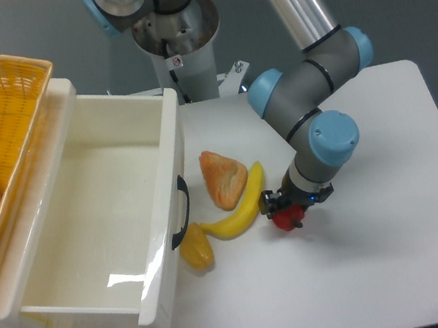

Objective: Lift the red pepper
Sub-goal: 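Lift the held red pepper up off the table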

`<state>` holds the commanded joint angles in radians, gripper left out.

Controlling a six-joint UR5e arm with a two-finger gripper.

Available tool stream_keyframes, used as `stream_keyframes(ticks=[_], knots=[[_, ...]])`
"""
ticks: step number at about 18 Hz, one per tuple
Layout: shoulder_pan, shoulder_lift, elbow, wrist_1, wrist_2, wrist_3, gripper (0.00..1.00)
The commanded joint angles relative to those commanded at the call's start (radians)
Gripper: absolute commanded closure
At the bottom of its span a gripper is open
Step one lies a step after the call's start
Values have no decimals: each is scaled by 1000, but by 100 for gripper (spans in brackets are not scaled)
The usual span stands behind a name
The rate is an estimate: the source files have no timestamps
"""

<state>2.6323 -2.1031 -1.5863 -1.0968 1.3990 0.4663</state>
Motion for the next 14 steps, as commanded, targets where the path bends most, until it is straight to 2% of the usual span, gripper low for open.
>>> stream_keyframes(ticks=[4, 7, 11, 14], knots=[[12, 8, 60, -2, 2, 53, 94], [17, 15, 86, -6, 14, 162, 94], [22, 28, 100, -14, 129, 314, 92], [25, 31, 101, -14, 140, 470, 92]])
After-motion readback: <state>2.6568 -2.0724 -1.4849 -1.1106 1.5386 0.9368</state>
